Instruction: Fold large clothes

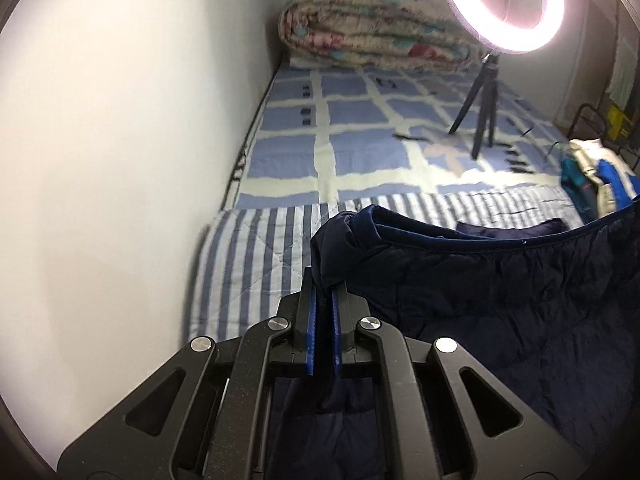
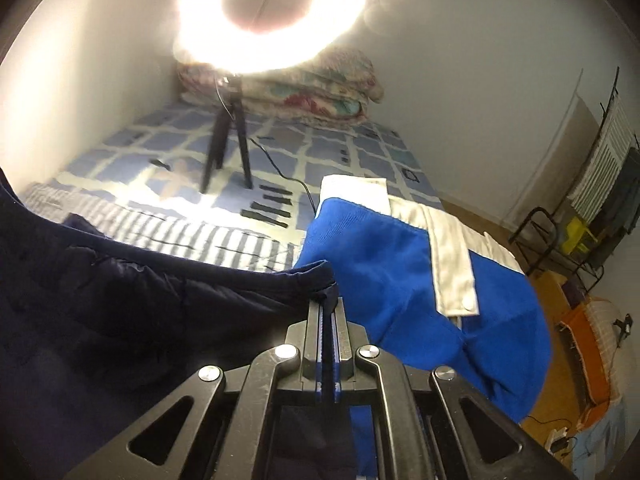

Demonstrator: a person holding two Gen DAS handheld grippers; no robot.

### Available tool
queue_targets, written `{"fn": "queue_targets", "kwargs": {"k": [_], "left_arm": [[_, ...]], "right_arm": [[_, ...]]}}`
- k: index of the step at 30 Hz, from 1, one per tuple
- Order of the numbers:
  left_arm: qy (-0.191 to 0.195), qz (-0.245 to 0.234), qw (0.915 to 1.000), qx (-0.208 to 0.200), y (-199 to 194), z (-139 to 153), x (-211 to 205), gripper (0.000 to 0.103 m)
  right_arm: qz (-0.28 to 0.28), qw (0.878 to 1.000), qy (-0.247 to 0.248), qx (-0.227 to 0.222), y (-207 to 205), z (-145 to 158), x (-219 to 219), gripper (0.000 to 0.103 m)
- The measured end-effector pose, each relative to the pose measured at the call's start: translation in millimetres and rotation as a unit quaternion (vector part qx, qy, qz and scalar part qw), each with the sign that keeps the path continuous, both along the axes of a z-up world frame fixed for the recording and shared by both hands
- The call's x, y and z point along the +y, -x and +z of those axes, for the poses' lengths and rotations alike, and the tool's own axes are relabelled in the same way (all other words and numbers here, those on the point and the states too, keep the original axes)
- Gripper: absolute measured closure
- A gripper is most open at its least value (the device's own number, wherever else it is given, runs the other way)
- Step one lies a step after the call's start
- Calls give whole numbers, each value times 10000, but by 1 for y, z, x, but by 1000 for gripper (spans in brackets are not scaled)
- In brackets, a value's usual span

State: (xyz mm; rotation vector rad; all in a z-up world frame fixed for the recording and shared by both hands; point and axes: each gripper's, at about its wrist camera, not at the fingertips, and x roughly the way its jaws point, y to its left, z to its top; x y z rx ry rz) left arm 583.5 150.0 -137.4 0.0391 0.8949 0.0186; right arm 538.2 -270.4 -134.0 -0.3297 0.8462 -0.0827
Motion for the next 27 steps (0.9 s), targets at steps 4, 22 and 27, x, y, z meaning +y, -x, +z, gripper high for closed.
{"fn": "queue_targets", "kwargs": {"k": [4,22,27], "left_arm": [[-138,126,9994,279,-22,-45,-2,98],[203,11,9992,-350,61,22,-22,60],[753,-801,9936,-238,113,29,-85,60]], "right_arm": [[87,9982,578,121,-12,-33,14,103],[459,9979,-358,-280,92,32,7,71],[1026,9890,-1067,69,167,27,30,71]]}}
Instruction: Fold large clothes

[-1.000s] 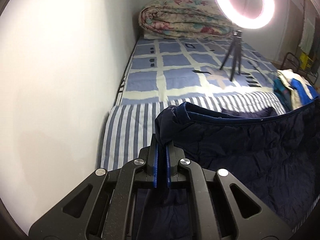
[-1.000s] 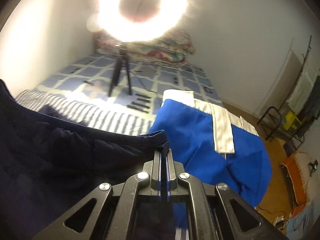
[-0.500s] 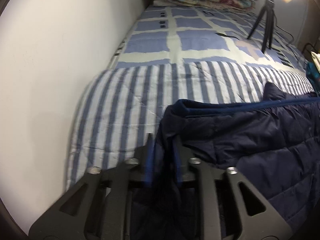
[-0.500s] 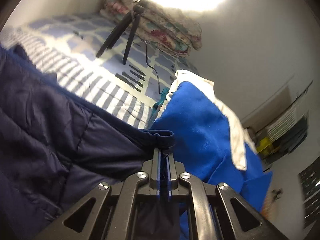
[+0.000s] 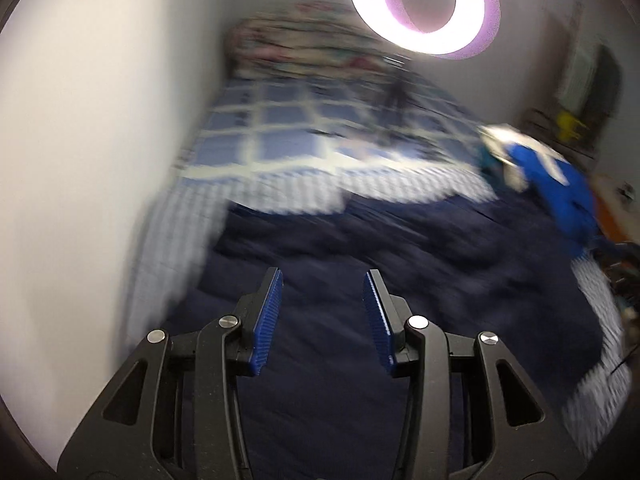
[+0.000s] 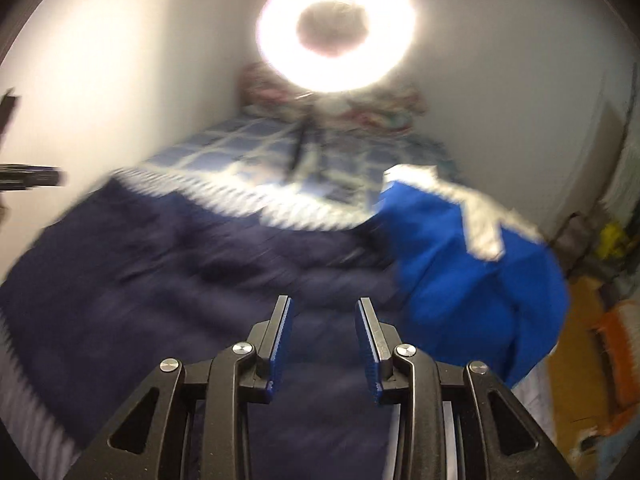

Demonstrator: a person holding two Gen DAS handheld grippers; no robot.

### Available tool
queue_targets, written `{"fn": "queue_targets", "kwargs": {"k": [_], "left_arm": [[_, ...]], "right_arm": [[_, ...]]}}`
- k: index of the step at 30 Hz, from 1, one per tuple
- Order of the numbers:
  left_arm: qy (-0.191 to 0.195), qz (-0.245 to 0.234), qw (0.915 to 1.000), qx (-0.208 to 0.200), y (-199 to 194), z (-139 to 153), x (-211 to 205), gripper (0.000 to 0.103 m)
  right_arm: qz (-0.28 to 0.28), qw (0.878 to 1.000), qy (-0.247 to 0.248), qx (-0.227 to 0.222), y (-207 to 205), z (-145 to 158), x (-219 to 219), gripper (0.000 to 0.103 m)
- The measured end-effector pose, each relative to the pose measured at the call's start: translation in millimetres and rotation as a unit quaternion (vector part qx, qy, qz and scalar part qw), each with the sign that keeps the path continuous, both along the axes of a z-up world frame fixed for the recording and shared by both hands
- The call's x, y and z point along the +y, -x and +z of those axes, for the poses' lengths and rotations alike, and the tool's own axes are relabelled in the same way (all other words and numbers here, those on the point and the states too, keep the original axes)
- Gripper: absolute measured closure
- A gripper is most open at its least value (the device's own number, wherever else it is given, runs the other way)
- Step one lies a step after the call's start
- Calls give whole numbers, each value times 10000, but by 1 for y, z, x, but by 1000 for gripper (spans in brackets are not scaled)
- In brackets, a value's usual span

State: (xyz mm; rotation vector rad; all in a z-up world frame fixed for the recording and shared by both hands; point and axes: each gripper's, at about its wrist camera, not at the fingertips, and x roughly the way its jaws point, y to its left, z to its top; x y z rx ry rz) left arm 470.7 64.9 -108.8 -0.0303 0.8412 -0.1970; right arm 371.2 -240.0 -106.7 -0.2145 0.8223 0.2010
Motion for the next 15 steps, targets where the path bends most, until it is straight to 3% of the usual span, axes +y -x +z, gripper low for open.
{"fn": "queue_targets", "kwargs": {"k": [4,10,13,15], "left_arm": [[-209,-645,9976,166,28,-29,-74,60],[-874,-662,9920,631,46,-110,-115,60],[-1134,-711,9908,200,57,-127,-118,58],[-1080,-611,9918,300,56,-123,-117,58]], "right_arm": [[277,9984,179,462,37,-40,26,72],[-163,9954,459,827,64,-98,13,71],[-266,9953,373,850,72,-98,10,71],[-361,9955,160,862,78,-87,5,70]]}}
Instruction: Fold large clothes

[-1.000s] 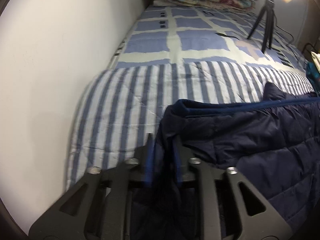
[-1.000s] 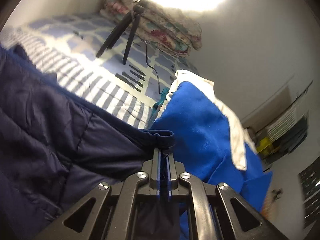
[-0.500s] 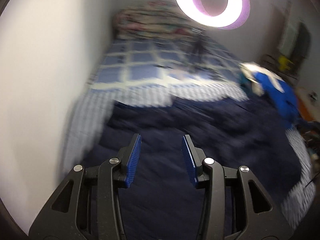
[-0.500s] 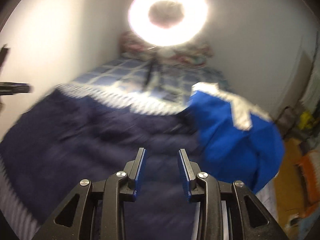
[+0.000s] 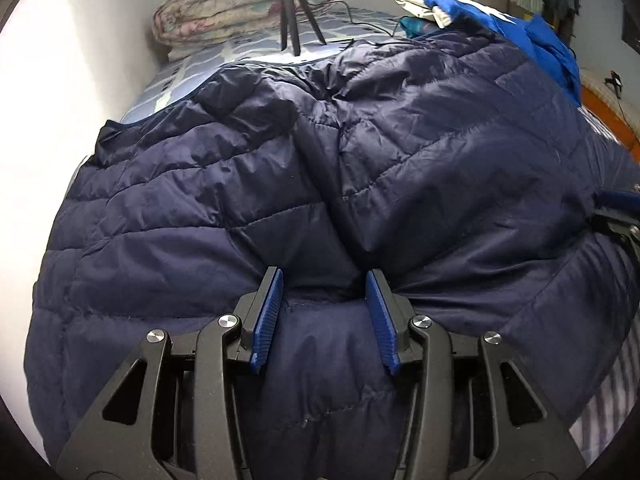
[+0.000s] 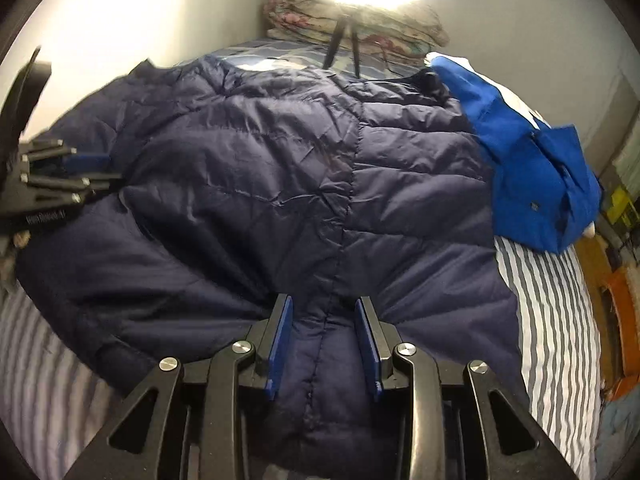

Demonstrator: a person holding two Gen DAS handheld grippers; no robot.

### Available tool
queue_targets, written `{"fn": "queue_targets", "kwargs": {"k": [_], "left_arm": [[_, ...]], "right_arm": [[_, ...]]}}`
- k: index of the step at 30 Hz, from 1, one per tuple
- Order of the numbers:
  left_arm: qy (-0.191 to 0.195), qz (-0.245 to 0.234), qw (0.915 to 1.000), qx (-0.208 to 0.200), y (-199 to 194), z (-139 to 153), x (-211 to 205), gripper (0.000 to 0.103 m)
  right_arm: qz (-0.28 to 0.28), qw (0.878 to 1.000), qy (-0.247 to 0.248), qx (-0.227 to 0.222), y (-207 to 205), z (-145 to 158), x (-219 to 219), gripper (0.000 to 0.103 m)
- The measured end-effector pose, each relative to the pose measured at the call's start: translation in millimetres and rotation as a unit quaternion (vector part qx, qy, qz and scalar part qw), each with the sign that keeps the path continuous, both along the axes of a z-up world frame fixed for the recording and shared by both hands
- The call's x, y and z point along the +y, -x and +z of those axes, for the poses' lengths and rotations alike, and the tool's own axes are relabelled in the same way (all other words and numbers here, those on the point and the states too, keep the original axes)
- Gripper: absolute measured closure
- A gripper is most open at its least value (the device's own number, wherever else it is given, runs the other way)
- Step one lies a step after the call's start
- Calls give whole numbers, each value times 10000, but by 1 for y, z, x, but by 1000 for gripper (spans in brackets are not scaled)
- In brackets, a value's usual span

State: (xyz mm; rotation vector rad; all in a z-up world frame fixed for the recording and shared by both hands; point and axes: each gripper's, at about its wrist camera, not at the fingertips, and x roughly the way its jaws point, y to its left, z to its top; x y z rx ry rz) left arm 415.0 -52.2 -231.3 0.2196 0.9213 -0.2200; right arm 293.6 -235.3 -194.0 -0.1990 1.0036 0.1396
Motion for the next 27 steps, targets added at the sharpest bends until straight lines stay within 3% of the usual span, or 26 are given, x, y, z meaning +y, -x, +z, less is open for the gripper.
{"fn": "queue_targets", "kwargs": {"k": [2,3,5,8,11,15,19,20,22,23,27], "left_arm": [[103,185,9998,54,1,10,4,58],[183,250,9995,-24,5,18,6,58],[307,277,9989,-206,12,31,8,58],[285,280,9981,-466,11,50,3,58],[345,444,9970,-522,-1,58,2,58],[258,702,9952,-629,-26,58,-1,58],[299,893,9951,-318,-59,34,-3,58],[334,937,9949,-154,-65,24,-3,58],[382,969,9945,116,-74,2,-3,55],[366,967,9946,87,-75,-2,-3,54],[342,983,9946,23,-66,14,-2,54]], "right_arm": [[-302,9988,-361,-155,16,19,-16,61],[-571,9964,-557,-278,25,28,-27,45],[-1196,9873,-939,-457,41,36,-55,26],[-2210,9604,-1633,-468,67,31,-94,24],[-2711,9419,-1974,-206,74,10,-116,22],[-2995,9098,-2873,18,74,-13,-138,21],[-3073,8836,-3534,9,63,-26,-141,18],[-3054,8817,-3595,-9,60,-27,-138,19],[-2945,8848,-3610,-1,52,-28,-130,41],[-2819,8860,-3680,99,43,-30,-125,64],[-2625,9119,-3157,-35,40,-11,-107,82]]}}
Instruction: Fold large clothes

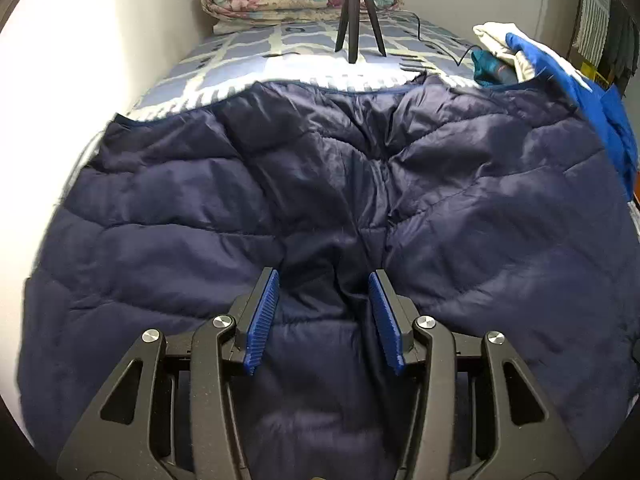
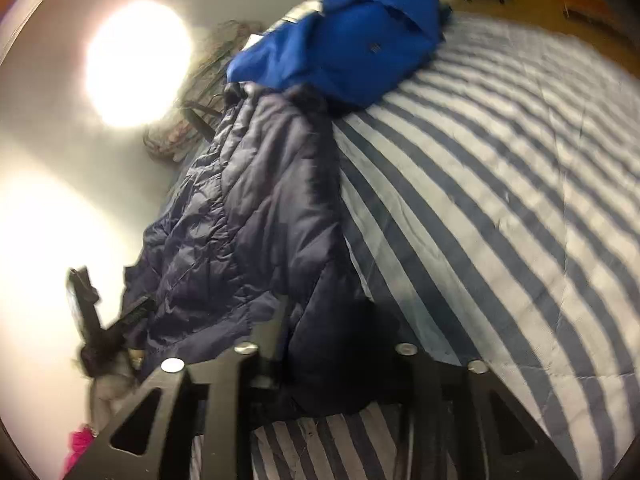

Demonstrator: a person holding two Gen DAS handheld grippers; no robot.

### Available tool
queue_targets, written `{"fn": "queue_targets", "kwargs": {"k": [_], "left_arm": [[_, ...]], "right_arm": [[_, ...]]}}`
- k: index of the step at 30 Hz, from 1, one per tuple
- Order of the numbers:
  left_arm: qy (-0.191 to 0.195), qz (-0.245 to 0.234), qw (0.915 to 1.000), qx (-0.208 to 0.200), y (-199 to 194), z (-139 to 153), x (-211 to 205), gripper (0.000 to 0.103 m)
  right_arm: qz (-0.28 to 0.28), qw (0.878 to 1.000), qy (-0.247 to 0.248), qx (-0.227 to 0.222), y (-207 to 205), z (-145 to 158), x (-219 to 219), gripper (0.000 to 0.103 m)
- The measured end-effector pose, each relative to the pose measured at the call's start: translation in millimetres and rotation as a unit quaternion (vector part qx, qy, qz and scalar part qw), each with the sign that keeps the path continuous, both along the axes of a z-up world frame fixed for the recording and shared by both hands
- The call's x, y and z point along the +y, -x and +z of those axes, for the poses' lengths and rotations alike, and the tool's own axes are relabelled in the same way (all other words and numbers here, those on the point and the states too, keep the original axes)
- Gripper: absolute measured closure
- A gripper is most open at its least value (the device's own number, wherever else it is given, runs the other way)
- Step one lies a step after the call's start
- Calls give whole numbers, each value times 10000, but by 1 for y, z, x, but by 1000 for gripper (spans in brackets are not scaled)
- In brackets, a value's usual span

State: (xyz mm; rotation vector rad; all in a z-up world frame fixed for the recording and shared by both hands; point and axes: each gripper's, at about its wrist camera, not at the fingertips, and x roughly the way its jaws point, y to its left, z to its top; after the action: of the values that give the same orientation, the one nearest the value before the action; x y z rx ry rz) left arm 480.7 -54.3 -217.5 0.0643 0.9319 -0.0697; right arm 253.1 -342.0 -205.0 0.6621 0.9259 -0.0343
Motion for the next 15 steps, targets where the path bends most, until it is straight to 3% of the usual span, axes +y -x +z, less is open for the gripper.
{"fn": "queue_targets", "kwargs": {"k": [4,8,13,15], "left_arm": [[466,-118,9976,-492,49,32,5,54],[976,-1,9941,-478,88,27,2,54],[671,31,9974,-268,99,-14,-13,54],[623,-6,9979,-204,98,-9,-14,54]], "right_arm": [[54,9992,274,-284,6,23,8,86],[180,9965,633,-518,9,49,19,88],[383,9928,853,-750,8,74,34,89],[446,9911,956,-815,7,83,39,89]]}}
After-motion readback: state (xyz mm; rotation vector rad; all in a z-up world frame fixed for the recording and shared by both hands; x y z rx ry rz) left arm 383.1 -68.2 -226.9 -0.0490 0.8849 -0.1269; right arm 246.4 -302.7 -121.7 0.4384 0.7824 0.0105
